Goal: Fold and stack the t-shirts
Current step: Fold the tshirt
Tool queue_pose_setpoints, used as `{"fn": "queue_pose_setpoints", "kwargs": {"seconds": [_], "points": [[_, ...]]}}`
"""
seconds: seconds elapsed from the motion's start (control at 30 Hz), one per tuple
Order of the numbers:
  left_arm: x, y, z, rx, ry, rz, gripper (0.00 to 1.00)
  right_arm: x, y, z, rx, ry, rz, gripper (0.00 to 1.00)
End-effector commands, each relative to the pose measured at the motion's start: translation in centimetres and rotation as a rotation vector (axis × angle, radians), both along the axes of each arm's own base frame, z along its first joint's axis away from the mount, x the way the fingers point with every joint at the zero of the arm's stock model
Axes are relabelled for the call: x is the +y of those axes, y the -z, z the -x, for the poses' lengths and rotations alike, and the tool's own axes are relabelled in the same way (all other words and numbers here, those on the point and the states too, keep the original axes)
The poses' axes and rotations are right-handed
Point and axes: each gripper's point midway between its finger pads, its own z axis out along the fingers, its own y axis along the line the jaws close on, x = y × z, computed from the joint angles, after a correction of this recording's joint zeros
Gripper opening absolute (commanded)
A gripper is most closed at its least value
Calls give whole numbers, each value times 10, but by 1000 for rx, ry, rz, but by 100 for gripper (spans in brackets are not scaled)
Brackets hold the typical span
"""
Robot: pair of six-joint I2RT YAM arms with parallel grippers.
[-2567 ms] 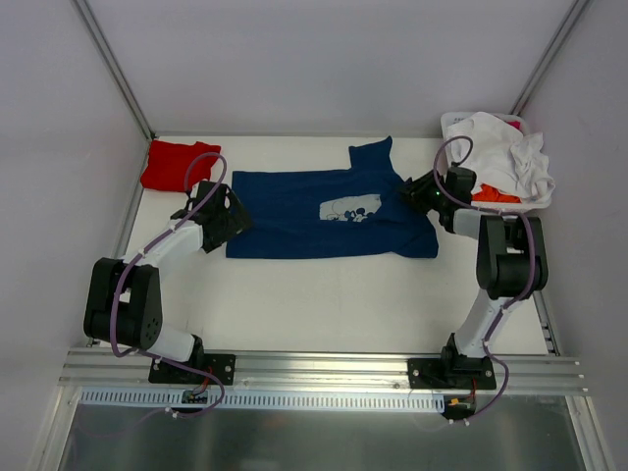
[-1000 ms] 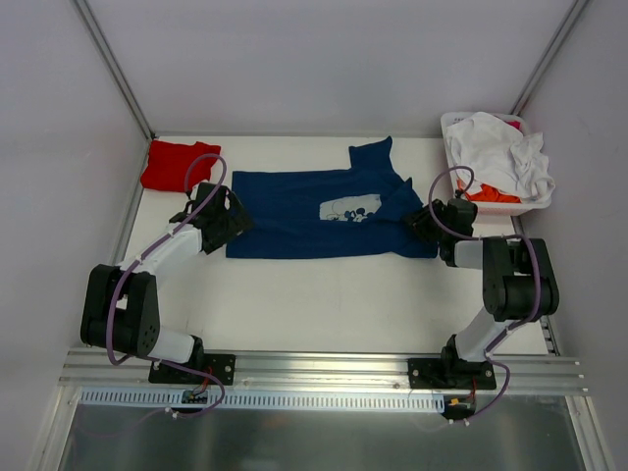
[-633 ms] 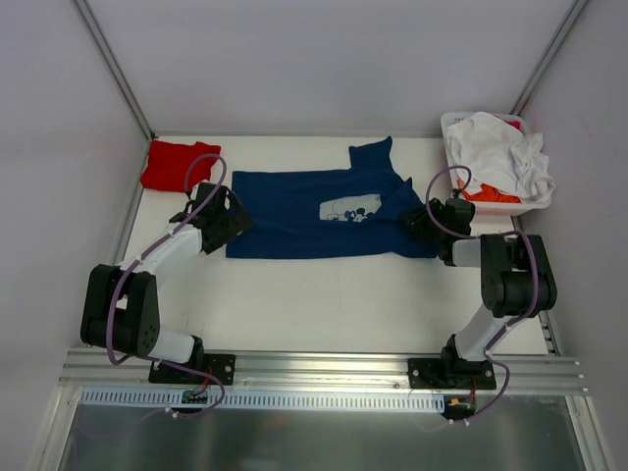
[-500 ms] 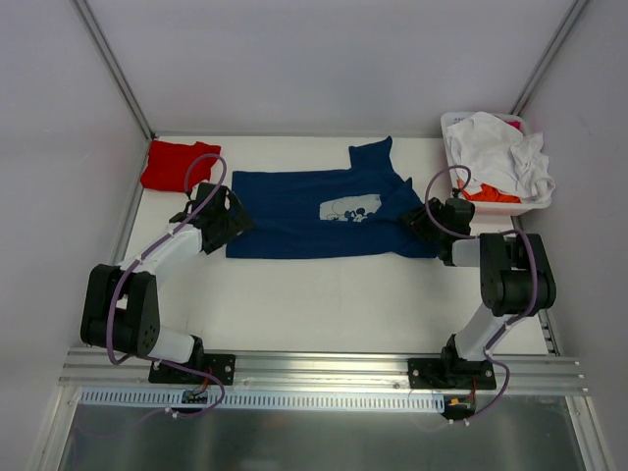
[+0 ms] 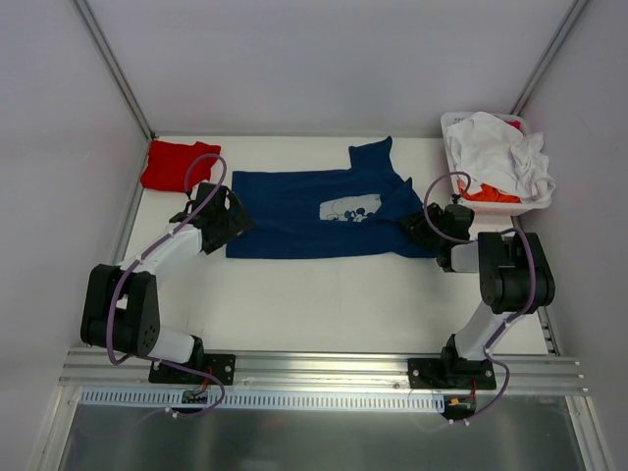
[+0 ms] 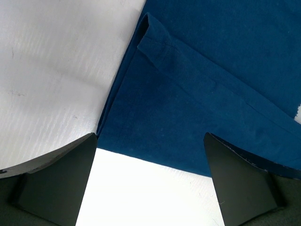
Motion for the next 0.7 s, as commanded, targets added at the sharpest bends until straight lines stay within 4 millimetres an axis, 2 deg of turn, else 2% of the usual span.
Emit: {"fn": "queue_pose_setpoints", "kwargs": {"seconds": [0.0,0.3,0.67], "points": [[-1,1,0,1,6,-11,99,-4,0,7,-1,32,-32,33],[-1,0,1,-1,4,-7,99,-4,-1,20,-6,43,-47,33],[0,-1,2,-6,6,-11,99,-3,-8,0,-29,31,-35,33]]}}
